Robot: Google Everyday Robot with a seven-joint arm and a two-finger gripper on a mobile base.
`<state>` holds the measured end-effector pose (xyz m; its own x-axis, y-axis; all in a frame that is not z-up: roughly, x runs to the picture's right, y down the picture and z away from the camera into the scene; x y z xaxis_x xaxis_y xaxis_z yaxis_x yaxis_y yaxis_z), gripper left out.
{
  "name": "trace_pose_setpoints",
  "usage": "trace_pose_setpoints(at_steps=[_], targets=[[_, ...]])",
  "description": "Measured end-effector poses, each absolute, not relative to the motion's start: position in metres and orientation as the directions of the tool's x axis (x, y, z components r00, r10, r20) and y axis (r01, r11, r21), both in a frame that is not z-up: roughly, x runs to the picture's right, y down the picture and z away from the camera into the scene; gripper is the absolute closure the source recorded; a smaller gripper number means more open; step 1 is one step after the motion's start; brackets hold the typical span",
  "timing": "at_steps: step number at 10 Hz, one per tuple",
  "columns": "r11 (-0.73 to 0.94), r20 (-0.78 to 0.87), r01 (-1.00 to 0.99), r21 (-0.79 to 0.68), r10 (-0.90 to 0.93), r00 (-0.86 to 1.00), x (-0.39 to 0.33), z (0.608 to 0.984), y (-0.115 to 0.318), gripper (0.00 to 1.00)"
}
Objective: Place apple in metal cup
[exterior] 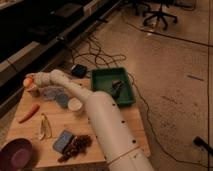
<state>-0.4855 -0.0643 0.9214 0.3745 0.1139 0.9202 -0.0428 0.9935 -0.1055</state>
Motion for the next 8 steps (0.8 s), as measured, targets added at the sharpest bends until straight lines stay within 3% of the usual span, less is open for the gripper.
trace_pose_setpoints(at_steps=[4, 5, 6, 8], targets=[[0.989, 0.924, -0.048, -0.140, 0.148, 0.352, -0.4887, 0.9238, -0.0615, 0.45], [0.988, 0.927, -0.050, -0.144, 0.152, 0.342, -0.4892, 0.9234, -0.0629, 0.30], [0.988, 0.930, -0.048, -0.148, 0.155, 0.334, -0.4890, 0.9238, -0.0635, 0.23], [0.987, 0.932, -0.046, -0.155, 0.162, 0.323, -0.4890, 0.9241, -0.0642, 0.20]])
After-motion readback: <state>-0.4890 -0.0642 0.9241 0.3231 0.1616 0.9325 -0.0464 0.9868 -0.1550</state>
